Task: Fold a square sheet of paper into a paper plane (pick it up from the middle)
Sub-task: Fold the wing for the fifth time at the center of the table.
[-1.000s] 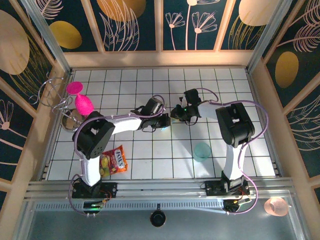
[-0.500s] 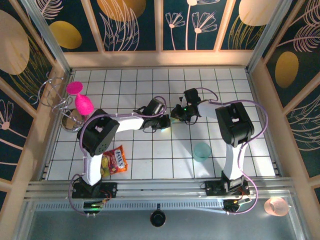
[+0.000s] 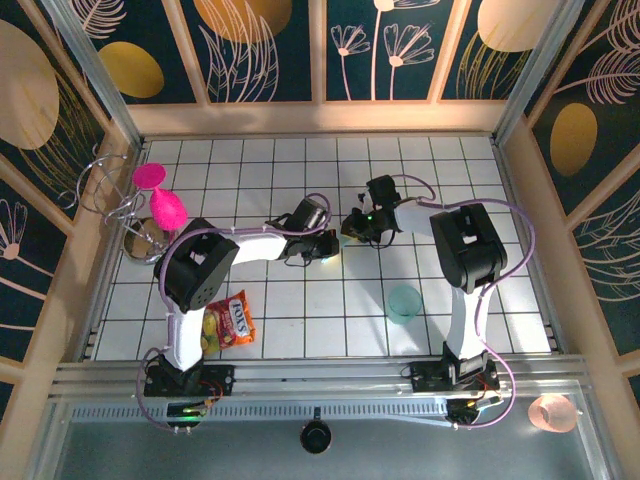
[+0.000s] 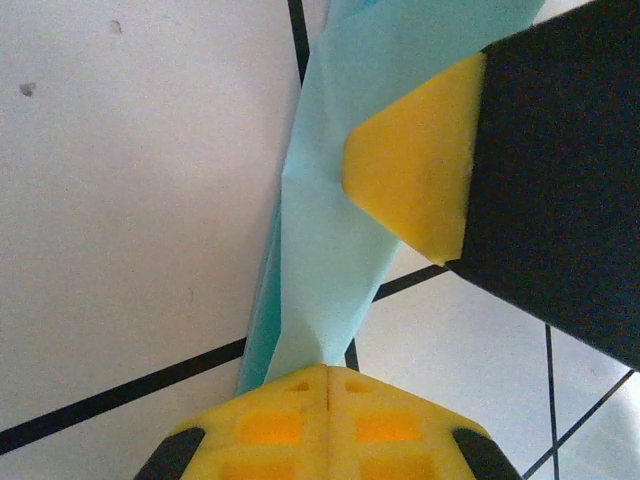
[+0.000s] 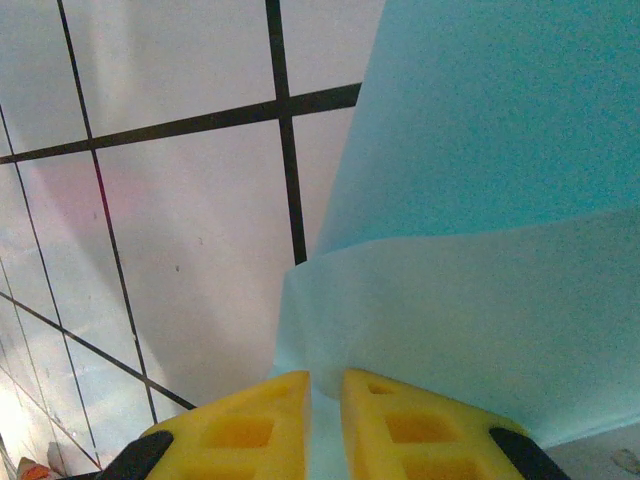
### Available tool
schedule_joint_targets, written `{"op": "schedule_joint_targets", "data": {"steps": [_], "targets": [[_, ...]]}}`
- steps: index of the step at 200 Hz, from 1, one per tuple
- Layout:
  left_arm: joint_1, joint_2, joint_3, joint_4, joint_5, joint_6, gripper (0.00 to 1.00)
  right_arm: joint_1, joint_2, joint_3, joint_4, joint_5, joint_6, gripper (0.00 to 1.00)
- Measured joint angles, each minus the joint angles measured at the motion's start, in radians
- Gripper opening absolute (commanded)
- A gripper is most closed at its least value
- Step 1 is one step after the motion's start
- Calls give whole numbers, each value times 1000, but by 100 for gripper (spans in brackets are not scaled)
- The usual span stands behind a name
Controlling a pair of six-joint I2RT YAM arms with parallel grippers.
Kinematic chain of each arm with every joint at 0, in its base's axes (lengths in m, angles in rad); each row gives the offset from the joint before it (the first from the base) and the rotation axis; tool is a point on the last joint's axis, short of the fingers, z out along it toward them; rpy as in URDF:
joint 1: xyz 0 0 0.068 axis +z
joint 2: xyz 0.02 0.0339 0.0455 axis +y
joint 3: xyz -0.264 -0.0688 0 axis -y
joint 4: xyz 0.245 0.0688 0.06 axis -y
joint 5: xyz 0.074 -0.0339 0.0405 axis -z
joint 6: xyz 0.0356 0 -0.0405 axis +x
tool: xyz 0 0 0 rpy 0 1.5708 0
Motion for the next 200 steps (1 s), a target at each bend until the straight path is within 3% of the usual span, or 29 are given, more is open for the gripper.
{"op": "schedule_joint_targets", "data": {"steps": [85,200], "targets": [[4,4,-2,-16,5,9,3,0,4,8,-14,3,-4,18],[7,-35,-2,-161,4,146,1,0,6,11,-16,3,-5,18]]}}
